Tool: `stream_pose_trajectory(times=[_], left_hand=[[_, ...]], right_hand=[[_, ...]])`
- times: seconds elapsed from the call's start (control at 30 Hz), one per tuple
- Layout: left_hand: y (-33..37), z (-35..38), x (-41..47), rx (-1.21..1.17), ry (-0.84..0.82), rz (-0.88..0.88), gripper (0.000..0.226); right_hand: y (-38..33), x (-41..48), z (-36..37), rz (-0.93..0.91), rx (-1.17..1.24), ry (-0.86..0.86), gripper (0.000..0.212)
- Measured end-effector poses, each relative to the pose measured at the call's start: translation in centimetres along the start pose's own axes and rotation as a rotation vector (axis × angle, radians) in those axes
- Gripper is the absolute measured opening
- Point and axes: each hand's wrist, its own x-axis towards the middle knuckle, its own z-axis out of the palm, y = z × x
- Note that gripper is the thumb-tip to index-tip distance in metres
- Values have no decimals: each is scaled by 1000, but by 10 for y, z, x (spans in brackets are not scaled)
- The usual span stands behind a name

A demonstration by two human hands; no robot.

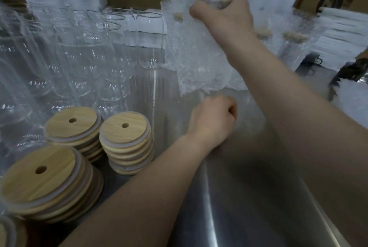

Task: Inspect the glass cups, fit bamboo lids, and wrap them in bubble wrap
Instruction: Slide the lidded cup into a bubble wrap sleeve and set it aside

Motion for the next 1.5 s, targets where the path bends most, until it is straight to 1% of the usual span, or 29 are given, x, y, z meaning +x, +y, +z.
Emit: stream_pose_trajectory(times=[0.07,0.13,0.23,0.33,0.5,0.53,0.67,0.8,0.9,0.93,0.97,1.03,1.07,1.1,1.17,1.23,1.27,1.3,1.4,1.5], left_hand=[[3,1,-3,74,-111,85,25],[2,0,-4,62,-152,90,27],[1,-1,-4,38,-139,57,37],[3,-1,-4,71,-152,70,27],[2,-4,-4,71,-166,75,23],[2,-4,-4,69,-170,69,24],[1,-4,-3,85,-183,54,43],[0,-3,-2,78,-179,90,46],[-2,0,-1,46,-153,118,49],[-3,1,-2,27,-141,118,50],[-4,2,-2,6,-130,116,50],[-5,3,-2,-27,-109,118,52],[-5,3,-2,-31,-102,120,52],[-5,3,-2,-31,-100,122,53],[-5,3,-2,-29,-107,127,53],[-5,2,-2,-23,-115,123,52],[-6,2,-2,-20,-117,118,51],[-6,3,-1,-18,-116,114,51],[-5,3,-1,-4,-118,96,43],[-3,2,-1,2,-155,89,26]], right_hand=[[5,5,18,17,-32,-35,53],[11,9,34,40,-68,-72,58],[18,15,51,72,-84,-116,59],[18,24,62,67,-98,-143,66],[17,40,71,74,-141,-165,72],[18,42,72,80,-150,-171,72],[26,48,72,114,-176,-199,73],[28,51,67,132,-216,-220,75],[19,53,65,169,-299,-280,75],[14,54,64,177,-343,-303,70],[9,53,63,164,-393,-320,58],[2,53,61,94,-529,-329,22],[0,52,60,61,-588,-332,14],[-1,50,59,30,-646,-339,11],[0,47,59,-24,-749,-355,14],[3,46,60,-62,-813,-364,33],[4,45,59,-54,-818,-373,44],[5,45,58,-41,-806,-385,51],[7,48,53,-35,-764,-431,54],[7,49,47,-46,-773,-457,54]])
